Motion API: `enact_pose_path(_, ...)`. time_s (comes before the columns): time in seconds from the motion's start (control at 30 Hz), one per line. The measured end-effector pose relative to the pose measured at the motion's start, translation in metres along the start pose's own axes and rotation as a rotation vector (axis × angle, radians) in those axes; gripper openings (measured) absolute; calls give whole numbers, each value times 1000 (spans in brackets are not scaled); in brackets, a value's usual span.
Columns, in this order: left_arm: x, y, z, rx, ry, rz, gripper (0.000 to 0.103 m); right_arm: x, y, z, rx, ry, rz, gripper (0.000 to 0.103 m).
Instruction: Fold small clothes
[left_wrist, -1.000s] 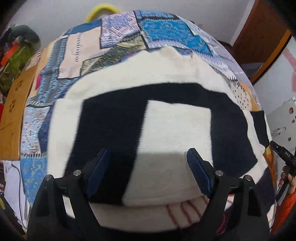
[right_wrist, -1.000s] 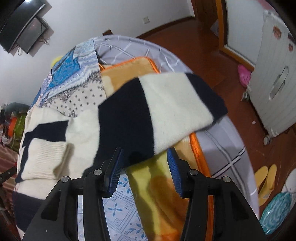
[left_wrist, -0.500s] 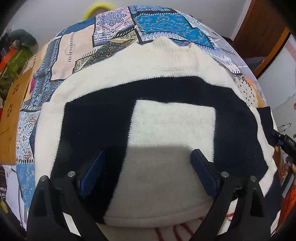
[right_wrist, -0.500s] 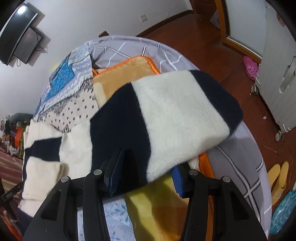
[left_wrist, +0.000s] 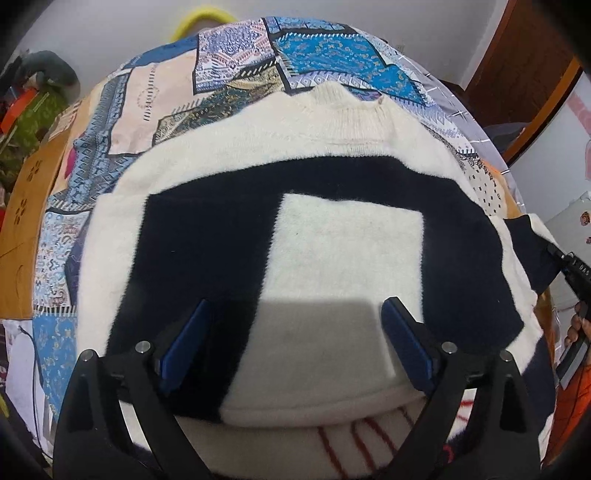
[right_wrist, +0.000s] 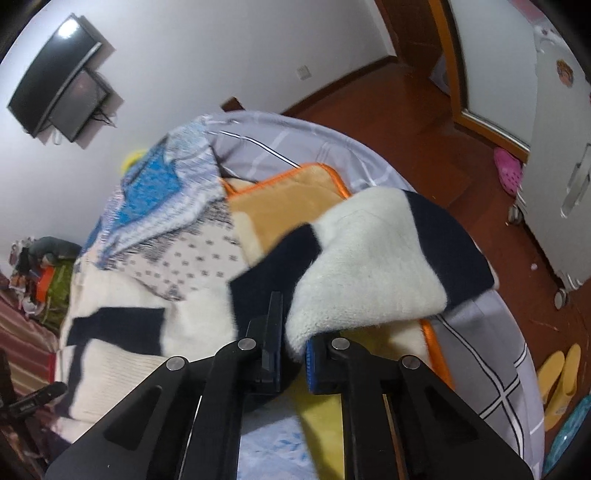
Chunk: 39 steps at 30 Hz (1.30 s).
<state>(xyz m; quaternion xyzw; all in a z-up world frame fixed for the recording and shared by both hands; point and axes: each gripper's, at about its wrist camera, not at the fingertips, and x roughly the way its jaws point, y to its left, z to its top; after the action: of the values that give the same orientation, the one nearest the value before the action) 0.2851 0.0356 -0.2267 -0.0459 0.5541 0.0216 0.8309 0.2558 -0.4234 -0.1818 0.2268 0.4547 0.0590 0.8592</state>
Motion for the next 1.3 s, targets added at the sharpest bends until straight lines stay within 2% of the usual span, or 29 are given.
enact_pose_path(0.2,-23,7,-8,1,-50,4,94,-31,40,11,-81,-67,66,8)
enact_pose_path(0.3,-34,12,-11,-7,-74,-4,94,-49,72,15,-158,-110,105,8)
enact_pose_path(0.53,-59,18,-19,-11,-132,-19,94,-60,145,10,-299,-119,209,7)
enact_pose_path(0.73,-75,24,-28,2,-169,-10,94,-38,194,-22,-414,-31,259,7)
enact_pose_path(0.9,-79,32,-35,-6,-175,-6,94,-6,217,-58,-497,98,250,8)
enact_pose_path(1.03,-78,37,-37,-22,-173,-14,94,9,217,-80,-523,176,234,8)
enact_pose_path(1.1,-78,38,-38,-27,-171,-17,94,16,215,-86,-524,212,225,11)
enact_pose_path(1.23,-77,38,-39,-32,-169,-23,94,11,206,-89,-499,233,229,12)
enact_pose_path(1.3,-76,37,-40,-30,-168,-24,94,6,201,-88,-477,245,241,19)
